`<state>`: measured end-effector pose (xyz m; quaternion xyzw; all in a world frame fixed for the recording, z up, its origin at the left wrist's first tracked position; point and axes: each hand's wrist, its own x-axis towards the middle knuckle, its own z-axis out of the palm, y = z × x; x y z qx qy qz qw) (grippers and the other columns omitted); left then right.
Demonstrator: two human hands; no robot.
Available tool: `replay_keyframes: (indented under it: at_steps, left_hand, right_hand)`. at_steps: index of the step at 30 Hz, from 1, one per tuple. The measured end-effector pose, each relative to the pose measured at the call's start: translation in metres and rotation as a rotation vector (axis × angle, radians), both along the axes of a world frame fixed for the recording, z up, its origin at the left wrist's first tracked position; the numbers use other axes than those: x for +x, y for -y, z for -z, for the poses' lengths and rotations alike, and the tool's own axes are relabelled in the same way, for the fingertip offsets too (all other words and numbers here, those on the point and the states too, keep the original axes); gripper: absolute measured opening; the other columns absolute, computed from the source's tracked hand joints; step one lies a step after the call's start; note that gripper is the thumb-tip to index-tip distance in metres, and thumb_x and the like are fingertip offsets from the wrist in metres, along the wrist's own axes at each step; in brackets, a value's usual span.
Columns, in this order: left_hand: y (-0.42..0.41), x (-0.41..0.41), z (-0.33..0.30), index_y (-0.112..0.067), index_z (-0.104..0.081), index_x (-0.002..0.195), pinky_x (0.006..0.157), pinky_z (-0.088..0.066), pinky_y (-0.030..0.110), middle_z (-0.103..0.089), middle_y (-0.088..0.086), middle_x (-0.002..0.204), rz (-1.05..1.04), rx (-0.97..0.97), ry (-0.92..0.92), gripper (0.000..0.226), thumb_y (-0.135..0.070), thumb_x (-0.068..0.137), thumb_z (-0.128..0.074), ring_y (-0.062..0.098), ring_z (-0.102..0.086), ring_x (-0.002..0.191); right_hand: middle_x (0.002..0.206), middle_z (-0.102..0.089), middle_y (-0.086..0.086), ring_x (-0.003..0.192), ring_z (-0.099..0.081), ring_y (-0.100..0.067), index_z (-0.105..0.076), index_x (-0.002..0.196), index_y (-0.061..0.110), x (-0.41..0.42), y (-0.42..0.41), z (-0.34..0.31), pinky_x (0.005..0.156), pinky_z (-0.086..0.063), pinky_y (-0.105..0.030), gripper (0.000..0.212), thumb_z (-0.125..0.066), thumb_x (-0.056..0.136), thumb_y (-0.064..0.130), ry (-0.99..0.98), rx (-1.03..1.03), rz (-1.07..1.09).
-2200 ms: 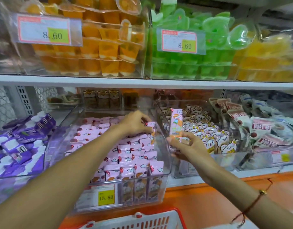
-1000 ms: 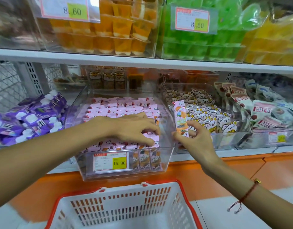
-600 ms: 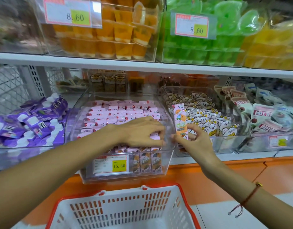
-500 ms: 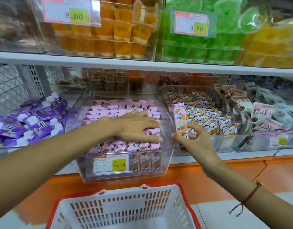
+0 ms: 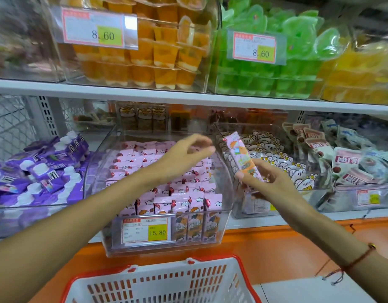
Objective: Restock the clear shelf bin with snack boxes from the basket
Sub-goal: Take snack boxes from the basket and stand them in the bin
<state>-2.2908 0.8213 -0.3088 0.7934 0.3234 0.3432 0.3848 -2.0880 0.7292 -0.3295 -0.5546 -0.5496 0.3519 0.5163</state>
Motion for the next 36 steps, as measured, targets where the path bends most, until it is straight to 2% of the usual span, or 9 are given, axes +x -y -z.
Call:
replay_keyframes:
  at_steps: [2, 6, 12, 18, 22, 25, 28, 33, 36]
  left_hand:
    - [0.003, 0.005, -0.015, -0.033, -0.043, 0.131, 0.089, -0.05, 0.024, -0.053, -0.021, 0.115, 0.031, -0.126, 0.057, 0.046, -0.047, 0.088, -0.054, 0.001, -0.057, 0.107]
    - [0.01, 0.01, -0.021, -0.017, -0.063, 0.114, 0.069, -0.049, 0.011, -0.068, -0.006, 0.096, 0.045, -0.058, 0.061, 0.029, -0.033, 0.089, -0.06, -0.006, -0.063, 0.075]
    - [0.013, 0.019, -0.025, -0.02, -0.055, 0.112, 0.066, -0.045, 0.012, -0.062, -0.017, 0.08, -0.051, 0.238, -0.015, 0.043, -0.032, 0.076, -0.075, -0.008, -0.057, 0.066]
    - [0.011, 0.02, -0.017, -0.018, -0.041, 0.109, 0.075, -0.054, 0.019, -0.063, -0.008, 0.103, -0.169, -0.009, 0.249, 0.057, -0.027, 0.069, -0.082, 0.0, -0.064, 0.087]
    - [0.024, -0.002, 0.018, -0.032, -0.049, 0.118, 0.091, -0.046, 0.029, -0.051, -0.013, 0.126, -0.039, 0.136, -0.318, 0.056, -0.068, 0.076, -0.054, 0.004, -0.051, 0.111]
    - [0.023, -0.014, 0.032, -0.03, -0.039, 0.139, 0.107, -0.032, 0.028, -0.037, -0.012, 0.147, 0.081, 0.41, -0.735, 0.066, -0.068, 0.085, -0.037, 0.009, -0.038, 0.13]
    - [0.022, -0.02, 0.032, -0.03, -0.037, 0.141, 0.105, -0.03, 0.026, -0.034, -0.016, 0.148, 0.054, 0.46, -0.74, 0.068, -0.069, 0.085, -0.03, 0.006, -0.036, 0.131]
    - [0.022, -0.021, 0.035, -0.03, -0.041, 0.137, 0.102, -0.041, 0.036, -0.042, -0.013, 0.143, 0.026, 0.484, -0.732, 0.07, -0.072, 0.082, -0.029, 0.01, -0.044, 0.124]
    - [0.021, -0.022, 0.036, -0.032, -0.043, 0.135, 0.1, -0.041, 0.037, -0.044, -0.015, 0.14, 0.019, 0.466, -0.716, 0.067, -0.072, 0.082, -0.033, 0.011, -0.045, 0.122]
  right_hand:
    - [0.089, -0.069, 0.002, 0.059, -0.058, -0.006, -0.069, 0.111, 0.028, 0.001, -0.001, -0.013, 0.052, -0.048, -0.015, 0.043, -0.075, 0.069, 0.033, 0.089, 0.03, -0.081]
    - [0.08, -0.069, 0.013, 0.067, -0.059, 0.001, -0.069, 0.107, 0.03, 0.0, -0.004, -0.031, 0.06, -0.047, -0.014, 0.038, -0.069, 0.07, 0.041, 0.19, 0.037, -0.235]
    - [0.131, -0.054, 0.018, 0.117, -0.052, 0.006, -0.04, 0.138, 0.04, -0.004, -0.021, -0.051, 0.094, -0.046, -0.016, 0.048, -0.053, 0.092, 0.034, 0.383, 0.151, -0.291]
    - [0.093, -0.068, 0.008, 0.078, -0.062, 0.007, -0.061, 0.112, 0.015, -0.012, -0.038, -0.063, 0.072, -0.048, -0.009, 0.024, -0.059, 0.09, 0.005, 0.259, 0.366, -0.183]
    - [0.078, -0.063, 0.001, 0.071, -0.061, -0.006, -0.059, 0.093, 0.019, -0.01, -0.042, -0.052, 0.074, -0.055, -0.028, 0.021, -0.073, 0.08, 0.009, -0.071, 0.417, 0.114]
    - [0.088, -0.063, -0.008, 0.075, -0.062, -0.006, -0.055, 0.098, 0.013, -0.022, -0.044, -0.037, 0.078, -0.056, -0.026, 0.031, -0.074, 0.077, 0.001, -0.095, 0.395, 0.119]
    - [0.08, -0.059, 0.002, 0.063, -0.057, 0.005, -0.052, 0.104, 0.006, -0.034, -0.048, -0.029, 0.065, -0.046, -0.01, 0.034, -0.073, 0.078, 0.001, 0.236, 0.385, 0.062]
    - [0.095, -0.068, -0.009, 0.083, -0.064, -0.025, -0.052, 0.105, 0.009, -0.034, -0.063, -0.051, 0.079, -0.05, -0.038, 0.039, -0.078, 0.077, 0.019, 0.85, 0.221, -0.042]
    - [0.103, -0.067, -0.013, 0.089, -0.06, -0.026, -0.058, 0.099, 0.009, -0.032, -0.071, -0.067, 0.076, -0.045, -0.034, 0.034, -0.079, 0.075, 0.02, 1.045, 0.185, -0.083]
